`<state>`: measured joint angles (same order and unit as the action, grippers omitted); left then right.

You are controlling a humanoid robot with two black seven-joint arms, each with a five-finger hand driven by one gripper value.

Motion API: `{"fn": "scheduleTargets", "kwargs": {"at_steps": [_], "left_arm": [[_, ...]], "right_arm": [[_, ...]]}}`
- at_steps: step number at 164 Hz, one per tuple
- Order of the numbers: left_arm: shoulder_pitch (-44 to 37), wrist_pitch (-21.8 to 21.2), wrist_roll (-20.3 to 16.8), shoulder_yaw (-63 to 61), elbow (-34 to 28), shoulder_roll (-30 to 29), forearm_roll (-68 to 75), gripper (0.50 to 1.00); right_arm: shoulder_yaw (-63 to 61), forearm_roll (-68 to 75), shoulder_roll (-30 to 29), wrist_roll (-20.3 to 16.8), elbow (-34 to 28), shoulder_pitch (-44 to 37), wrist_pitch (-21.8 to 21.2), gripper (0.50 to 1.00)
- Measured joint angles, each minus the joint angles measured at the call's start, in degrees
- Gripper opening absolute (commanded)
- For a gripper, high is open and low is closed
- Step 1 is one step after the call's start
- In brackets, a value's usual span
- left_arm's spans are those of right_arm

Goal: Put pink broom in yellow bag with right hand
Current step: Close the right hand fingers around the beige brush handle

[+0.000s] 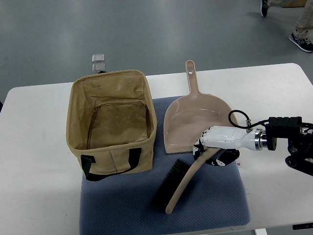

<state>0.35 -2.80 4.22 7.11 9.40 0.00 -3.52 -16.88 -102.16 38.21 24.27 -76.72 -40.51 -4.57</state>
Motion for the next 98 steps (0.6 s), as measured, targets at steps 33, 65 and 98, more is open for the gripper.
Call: {"fn": "scheduleTargets", "kwargs": {"at_steps": [33, 65, 98], "left_arm": [[0.0, 0.0, 0.0, 0.0, 0.0, 0.0, 0.0, 1.000], [0.0, 0.0, 0.0, 0.0, 0.0, 0.0, 0.0, 1.000], [0.0, 0.0, 0.0, 0.0, 0.0, 0.0, 0.0, 1.000]], "right_arm": [[-0.2, 0.2, 0.2, 0.2, 0.0, 0.0, 0.0, 0.539], [-0.5, 0.5, 0.2, 0.3, -0.1, 0.0, 0.1, 0.519], [-1.4, 1.0, 0.8, 0.8, -0.1, -0.1, 0.4, 0.515]]}}
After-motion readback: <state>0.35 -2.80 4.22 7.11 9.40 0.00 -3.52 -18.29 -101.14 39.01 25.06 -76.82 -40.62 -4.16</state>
